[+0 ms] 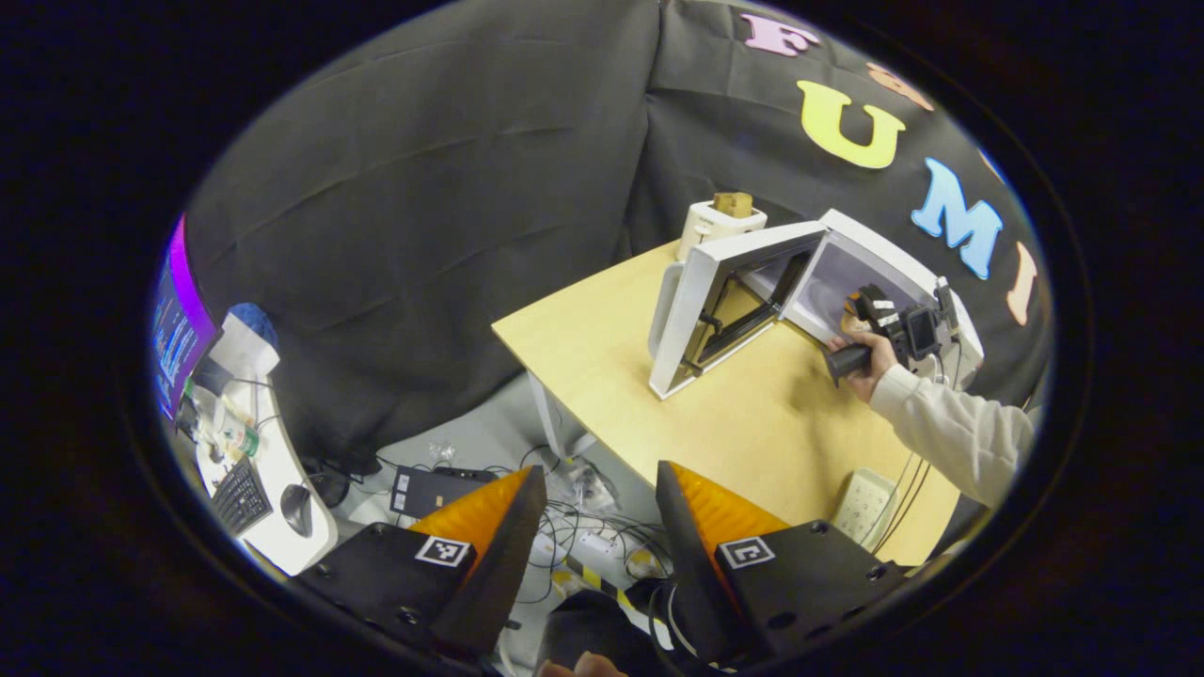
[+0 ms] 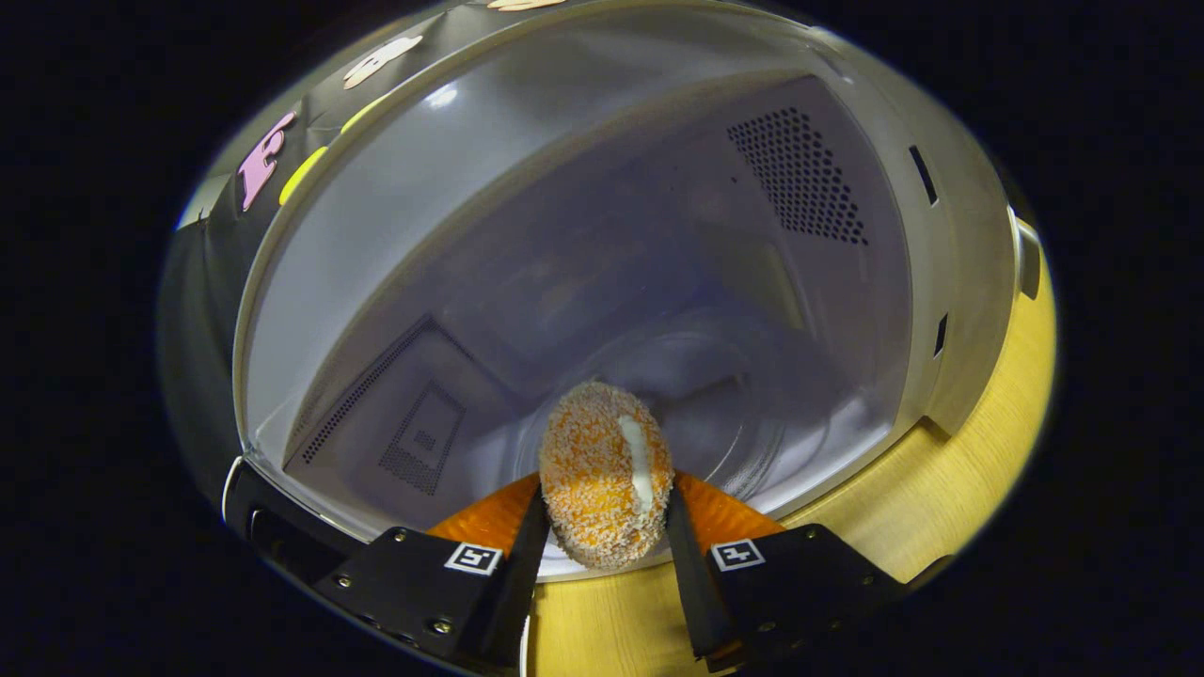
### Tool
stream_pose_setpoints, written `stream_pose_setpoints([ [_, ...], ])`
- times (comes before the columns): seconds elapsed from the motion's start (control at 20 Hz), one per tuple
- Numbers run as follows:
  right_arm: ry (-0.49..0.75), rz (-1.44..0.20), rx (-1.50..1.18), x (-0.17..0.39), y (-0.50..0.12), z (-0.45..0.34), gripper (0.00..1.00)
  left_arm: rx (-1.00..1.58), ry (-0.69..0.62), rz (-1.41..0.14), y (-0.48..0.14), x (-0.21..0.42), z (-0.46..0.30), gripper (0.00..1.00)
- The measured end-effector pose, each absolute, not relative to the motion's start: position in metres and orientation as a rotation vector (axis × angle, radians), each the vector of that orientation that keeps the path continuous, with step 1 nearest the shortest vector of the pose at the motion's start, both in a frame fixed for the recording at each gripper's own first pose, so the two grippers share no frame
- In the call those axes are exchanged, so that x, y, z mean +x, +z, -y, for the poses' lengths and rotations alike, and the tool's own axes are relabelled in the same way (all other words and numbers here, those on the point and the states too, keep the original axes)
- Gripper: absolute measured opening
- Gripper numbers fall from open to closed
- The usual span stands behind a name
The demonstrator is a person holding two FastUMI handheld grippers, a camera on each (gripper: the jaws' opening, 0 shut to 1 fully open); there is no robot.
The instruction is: Open the microwave oven with the left hand, put the food in, and close the microwave oven.
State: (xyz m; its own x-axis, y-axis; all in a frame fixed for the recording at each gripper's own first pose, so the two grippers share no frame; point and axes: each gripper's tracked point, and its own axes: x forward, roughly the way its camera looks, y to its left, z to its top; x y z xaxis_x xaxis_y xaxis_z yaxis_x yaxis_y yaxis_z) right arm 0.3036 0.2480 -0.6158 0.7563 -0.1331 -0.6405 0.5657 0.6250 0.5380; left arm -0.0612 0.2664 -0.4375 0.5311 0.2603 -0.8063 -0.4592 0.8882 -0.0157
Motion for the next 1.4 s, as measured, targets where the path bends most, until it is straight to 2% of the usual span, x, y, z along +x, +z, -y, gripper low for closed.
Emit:
stream_pose_setpoints([
  [0.05, -0.389, -0.584, 0.843, 0.314, -0.619, -0.255, 0.66, -0.235, 0.433, -0.916, -0.436, -0.06, -0.266, 0.87],
  [0.1, -0.385, -0.571, 0.857, 0.317, -0.618, -0.253, 0.68, -0.232, 0.431, -0.918, -0.436, -0.06, -0.265, 0.81],
  [0.15, -0.404, -0.565, 0.843, 0.319, -0.619, -0.247, 0.72, -0.228, 0.43, -0.92, -0.436, -0.059, -0.265, 0.87],
  [0.2, -0.418, -0.559, 0.834, 0.318, -0.62, -0.245, 0.72, -0.228, 0.43, -0.922, -0.437, -0.059, -0.264, 0.87],
  [0.25, -0.422, -0.554, 0.833, 0.319, -0.618, -0.244, 0.72, -0.232, 0.431, -0.922, -0.437, -0.058, -0.263, 0.81],
  [0.3, -0.415, -0.55, 0.833, 0.321, -0.615, -0.246, 0.76, -0.238, 0.432, -0.92, -0.438, -0.058, -0.262, 0.81],
  [0.35, -0.408, -0.548, 0.83, 0.321, -0.615, -0.246, 0.8, -0.243, 0.432, -0.92, -0.438, -0.057, -0.261, 0.87],
  [0.4, -0.404, -0.547, 0.829, 0.321, -0.617, -0.247, 0.82, -0.247, 0.43, -0.92, -0.438, -0.057, -0.26, 0.87],
  [0.45, -0.407, -0.547, 0.83, 0.322, -0.616, -0.246, 0.83, -0.249, 0.428, -0.92, -0.439, -0.056, -0.26, 0.87],
  [0.5, -0.415, -0.551, 0.833, 0.321, -0.616, -0.245, 0.81, -0.25, 0.428, -0.919, -0.44, -0.055, -0.26, 0.82],
  [0.55, -0.42, -0.559, 0.836, 0.319, -0.615, -0.244, 0.82, -0.253, 0.427, -0.917, -0.439, -0.053, -0.259, 0.87],
  [0.7, -0.439, -0.583, 0.754, 0.313, -0.614, -0.237, 0.82, -0.243, 0.418, -0.913, -0.438, -0.053, -0.257, 0.87],
  [0.75, -0.449, -0.562, 0.7, 0.311, -0.61, -0.229, 0.85, -0.238, 0.417, -0.911, -0.438, -0.052, -0.258, 0.87],
  [0.85, -0.422, -0.539, 0.687, 0.315, -0.604, -0.227, 0.98, -0.231, 0.416, -0.908, -0.436, -0.053, -0.261, 0.87],
  [0.95, -0.409, -0.571, 0.724, 0.308, -0.602, -0.232, 0.98, -0.228, 0.419, -0.906, -0.437, -0.053, -0.265, 0.87],
  [1.15, -0.278, -0.629, 0.666, 0.279, -0.586, -0.25, 0.98, -0.204, 0.401, -0.881, -0.437, -0.042, -0.28, 0.87],
  [1.2, -0.236, -0.647, 0.626, 0.267, -0.58, -0.254, 0.98, -0.198, 0.389, -0.872, -0.438, -0.037, -0.283, 0.82],
  [1.25, -0.191, -0.666, 0.586, 0.254, -0.574, -0.256, 0.98, -0.187, 0.375, -0.862, -0.437, -0.028, -0.289, 0.87],
  [1.4, -0.063, -0.72, 0.493, 0.209, -0.556, -0.261, 0.98, -0.148, 0.323, -0.822, -0.439, 0.001, -0.31, 0.87],
])
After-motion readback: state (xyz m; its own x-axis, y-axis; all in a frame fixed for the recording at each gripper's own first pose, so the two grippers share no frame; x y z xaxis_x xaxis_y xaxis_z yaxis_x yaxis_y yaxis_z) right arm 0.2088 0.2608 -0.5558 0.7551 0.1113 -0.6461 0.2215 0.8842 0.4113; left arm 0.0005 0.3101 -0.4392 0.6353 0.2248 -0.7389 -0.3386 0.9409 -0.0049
